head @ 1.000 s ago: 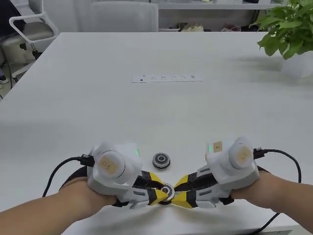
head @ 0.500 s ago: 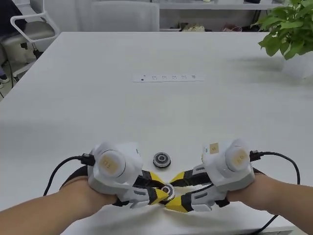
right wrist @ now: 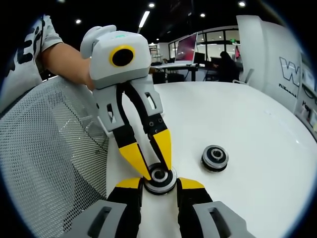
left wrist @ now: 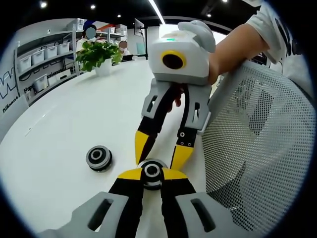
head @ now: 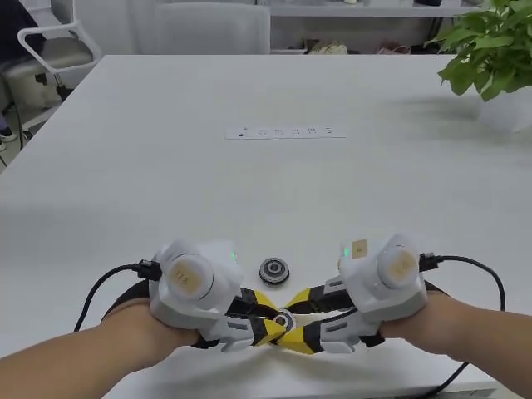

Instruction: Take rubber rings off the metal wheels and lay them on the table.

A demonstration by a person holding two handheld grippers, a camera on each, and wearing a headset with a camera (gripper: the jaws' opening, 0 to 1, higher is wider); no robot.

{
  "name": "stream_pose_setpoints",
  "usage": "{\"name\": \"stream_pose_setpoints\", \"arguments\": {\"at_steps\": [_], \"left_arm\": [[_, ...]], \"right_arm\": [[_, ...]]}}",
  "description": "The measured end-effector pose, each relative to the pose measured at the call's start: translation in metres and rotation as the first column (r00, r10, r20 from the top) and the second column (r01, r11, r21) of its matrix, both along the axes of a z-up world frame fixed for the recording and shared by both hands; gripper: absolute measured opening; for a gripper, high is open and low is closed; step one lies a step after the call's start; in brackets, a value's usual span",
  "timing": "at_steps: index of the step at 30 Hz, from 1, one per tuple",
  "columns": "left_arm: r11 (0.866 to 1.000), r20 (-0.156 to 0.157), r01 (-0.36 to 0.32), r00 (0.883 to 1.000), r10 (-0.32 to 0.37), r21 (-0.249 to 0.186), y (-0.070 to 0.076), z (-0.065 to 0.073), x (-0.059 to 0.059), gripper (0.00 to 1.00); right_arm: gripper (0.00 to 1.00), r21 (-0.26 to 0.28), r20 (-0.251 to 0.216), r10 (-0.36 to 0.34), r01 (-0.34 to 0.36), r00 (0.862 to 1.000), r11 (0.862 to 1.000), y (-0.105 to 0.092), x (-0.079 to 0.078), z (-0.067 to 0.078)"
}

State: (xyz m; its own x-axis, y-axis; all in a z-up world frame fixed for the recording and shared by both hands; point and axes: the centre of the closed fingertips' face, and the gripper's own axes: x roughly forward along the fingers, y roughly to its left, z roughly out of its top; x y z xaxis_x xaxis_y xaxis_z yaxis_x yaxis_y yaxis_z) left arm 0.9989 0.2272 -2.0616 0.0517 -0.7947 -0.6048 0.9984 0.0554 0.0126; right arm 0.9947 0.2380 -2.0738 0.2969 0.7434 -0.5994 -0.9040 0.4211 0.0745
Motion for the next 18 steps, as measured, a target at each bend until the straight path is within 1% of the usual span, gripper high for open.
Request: {"name": "stream_pose_setpoints", "arguments": {"at_steps": [9,11,13,14,16,18], "left_arm": [[1.0,0.002,-0.002,1.0,0.002,0.002,0.0,0.0002,-0.0001,0.08],[1.0,0.002,-0.003,1.0,0.003,0.002,0.0,0.0002,-0.0001,0.08],[1.0,0.001,-0.003,1.0,0.003,0.002,0.0,0.0001,-0.0001,0.08],[1.0,0.001,-0.003,1.0,0.003,0.002,0.0,0.0001,-0.0002,0.08],[1.0,0.001,-0.004,1.0,0.004,0.001,0.0001,0.0002,-0.0002,0.08],[1.0,0.0,-0.004,1.0,0.004,0.0,0.0002,0.0001,-0.0002,0.08]], "right_arm": [[0.23,-0.005,-0.006,-0.005,0.005,1.0,1.0,-0.0037,-0.0008,0.0013],[0.23,-0.016,0.0,0.003,-0.003,1.0,1.0,-0.0046,-0.0012,0.0004],[0.22,-0.047,0.023,0.026,-0.024,0.999,0.999,-0.0072,-0.0025,-0.0016],[0.21,-0.049,0.026,0.029,-0.027,0.999,0.998,-0.0073,-0.0032,-0.0015],[0.2,-0.041,0.015,0.017,-0.017,1.0,0.999,-0.0078,-0.0033,-0.001],[0.2,-0.041,0.015,0.019,-0.018,1.0,0.999,-0.0079,-0.0031,-0.001]]}}
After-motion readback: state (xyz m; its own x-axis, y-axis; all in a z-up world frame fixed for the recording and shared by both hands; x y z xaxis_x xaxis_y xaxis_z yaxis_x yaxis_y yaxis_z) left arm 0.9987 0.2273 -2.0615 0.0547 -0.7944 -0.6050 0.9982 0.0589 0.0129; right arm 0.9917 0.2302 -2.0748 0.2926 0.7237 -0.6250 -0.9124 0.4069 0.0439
